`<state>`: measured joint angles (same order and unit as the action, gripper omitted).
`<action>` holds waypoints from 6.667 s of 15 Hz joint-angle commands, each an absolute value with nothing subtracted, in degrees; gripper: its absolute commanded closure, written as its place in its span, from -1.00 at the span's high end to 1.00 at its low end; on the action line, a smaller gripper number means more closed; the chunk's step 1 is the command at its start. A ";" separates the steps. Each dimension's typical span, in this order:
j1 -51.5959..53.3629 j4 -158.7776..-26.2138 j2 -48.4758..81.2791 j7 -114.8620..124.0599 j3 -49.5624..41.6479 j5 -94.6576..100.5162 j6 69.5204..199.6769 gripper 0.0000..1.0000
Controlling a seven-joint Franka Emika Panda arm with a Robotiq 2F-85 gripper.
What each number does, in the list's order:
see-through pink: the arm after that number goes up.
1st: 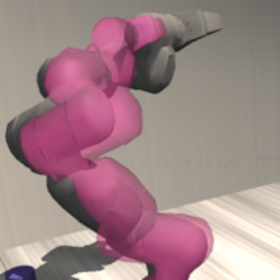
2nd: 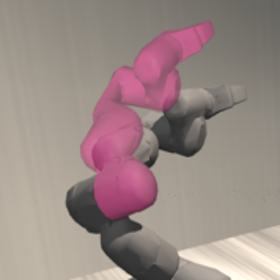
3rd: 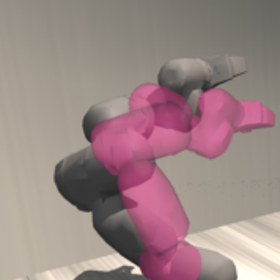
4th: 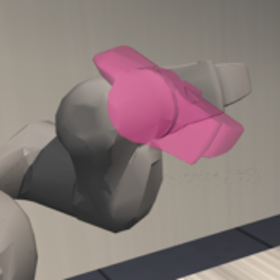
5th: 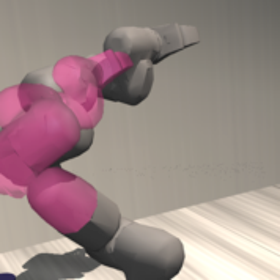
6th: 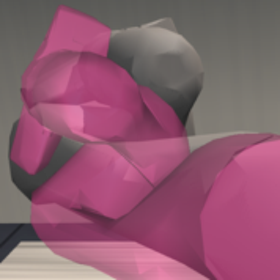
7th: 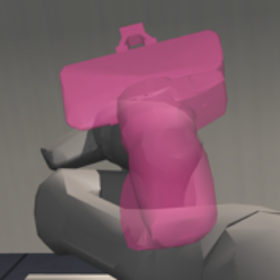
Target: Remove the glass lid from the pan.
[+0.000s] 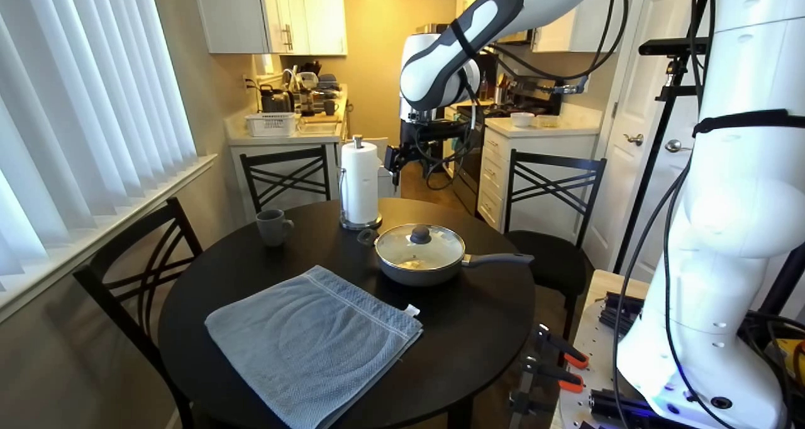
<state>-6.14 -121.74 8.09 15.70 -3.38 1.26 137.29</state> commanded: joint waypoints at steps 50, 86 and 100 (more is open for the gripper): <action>-12.19 -119.20 29.84 6.37 -3.37 -13.90 153.21 -0.23; 6.13 -103.11 30.55 -0.27 3.21 7.66 131.83 -0.34; 4.76 -92.41 45.06 -3.96 8.24 -0.57 138.44 -0.34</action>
